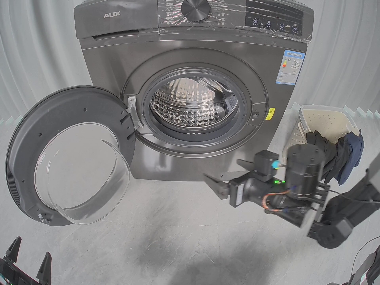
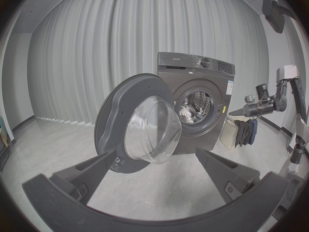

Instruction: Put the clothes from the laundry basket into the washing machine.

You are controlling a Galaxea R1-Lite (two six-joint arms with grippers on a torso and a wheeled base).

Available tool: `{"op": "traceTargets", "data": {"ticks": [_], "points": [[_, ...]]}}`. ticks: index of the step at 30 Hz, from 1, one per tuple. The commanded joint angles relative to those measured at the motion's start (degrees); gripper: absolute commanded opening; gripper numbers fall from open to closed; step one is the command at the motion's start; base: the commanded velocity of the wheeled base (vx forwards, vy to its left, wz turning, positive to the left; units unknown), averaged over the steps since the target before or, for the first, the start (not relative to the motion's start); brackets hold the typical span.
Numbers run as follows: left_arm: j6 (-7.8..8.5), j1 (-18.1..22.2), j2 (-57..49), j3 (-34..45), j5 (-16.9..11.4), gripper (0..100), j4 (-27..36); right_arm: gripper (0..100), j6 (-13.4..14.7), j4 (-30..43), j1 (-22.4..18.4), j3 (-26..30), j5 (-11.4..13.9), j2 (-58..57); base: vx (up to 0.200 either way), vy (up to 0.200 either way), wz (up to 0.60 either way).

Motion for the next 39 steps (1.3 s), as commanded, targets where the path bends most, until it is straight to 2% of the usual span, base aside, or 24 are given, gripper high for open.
{"op": "traceTargets", "data": {"ticks": [1, 4, 6, 8, 10, 11, 13, 16, 18, 22, 26, 29, 30, 31, 32, 34, 35, 37, 39], "points": [[-0.17, -0.01, -0.86, 0.92, -0.11, 100, -0.01, 100, -1.00, 0.44, -8.43, 16.99, -0.04, -23.39, 0.000, 0.000, 0.00], [-0.17, -0.01, -0.77, 0.92, -0.11, 100, -0.01, 100, -0.56, 0.00, -11.59, 22.96, 0.67, -29.81, 0.000, 0.000, 0.00], [-0.34, -0.01, -0.77, 0.92, -0.20, 100, -0.01, 100, -1.09, 0.97, -16.08, 25.95, 0.93, -34.56, 0.000, 0.000, 0.00], [-0.25, -0.01, -0.77, 0.92, -0.29, 100, -0.01, 100, -2.14, 1.67, -19.94, 27.80, 2.25, -38.60, 0.000, 0.000, 0.00], [-0.25, -0.01, -0.77, 0.92, -0.20, 100, -0.01, 100, -2.85, 2.02, -21.09, 28.41, 2.95, -40.00, 0.000, 0.000, 0.00], [-0.34, -0.01, -0.77, 0.92, -0.29, 100, -0.01, 100, -4.69, 3.87, -23.64, 30.26, 4.45, -44.40, 0.000, 0.000, 0.00], [-0.34, -0.01, -0.77, 0.92, -0.29, 100, -0.01, 100, -4.96, 4.92, -24.43, 31.05, 4.45, -46.33, 0.000, 0.000, 0.00], [-0.34, -0.01, -0.77, 0.92, -0.29, 100, -0.01, 100, -5.48, 7.21, -27.77, 34.04, 4.54, -51.87, 0.000, 0.000, 0.00], [-0.34, -0.01, -0.77, 0.92, -0.29, 100, -0.01, 100, -5.48, 7.21, -27.85, 34.13, 4.54, -51.96, 0.000, 0.000, 0.00], [-0.34, -0.01, -0.77, 0.92, -0.29, 100, -0.01, 100, -5.40, 8.61, -31.72, 37.73, 4.62, -58.64, 0.000, 0.000, 0.00], [-0.34, -0.01, -0.77, 0.92, -0.29, 100, -0.01, 100, -6.54, 16.26, -36.12, 37.73, 4.80, -68.92, 0.000, 0.000, 0.00], [-0.34, -0.01, -0.77, 0.92, -0.29, 100, -0.01, 100, -7.86, 23.91, -39.46, 37.73, 6.64, -76.83, 0.000, 0.000, 0.00], [-0.34, -0.01, -0.77, 0.92, -0.29, 100, -0.01, 100, -7.86, 25.75, -39.81, 37.73, 7.35, -78.68, 0.000, 0.000, 0.00], [-0.34, -0.01, -0.77, 0.92, -0.37, 100, -0.01, 100, -7.94, 30.76, -40.42, 37.73, 8.84, -83.51, 0.000, 0.000, 0.00], [-0.34, -0.01, -0.77, 0.92, -0.29, 100, -0.01, 100, -8.03, 33.84, -40.77, 37.73, 9.28, -86.32, 0.000, 0.000, 0.00], [-0.34, -0.01, -0.77, 0.92, -0.29, 100, -0.01, 100, -8.12, 39.90, -41.65, 37.64, 9.55, -91.77, 0.000, 0.000, 0.00], [-0.34, -0.01, -0.77, 0.92, -0.29, 100, -0.01, 100, -8.12, 39.90, -41.65, 37.64, 9.55, -91.77, 0.000, 0.000, 0.00], [-0.34, -0.01, -0.77, 0.92, -0.37, 100, -0.01, 100, -8.12, 45.26, -42.88, 37.64, 9.81, -97.22, 0.000, 0.000, 0.00], [-0.34, -0.01, -0.77, 0.92, -0.37, 100, -0.01, 100, -8.03, 47.37, -43.06, 37.64, 10.25, -99.42, 0.000, 0.000, 0.00]]}}
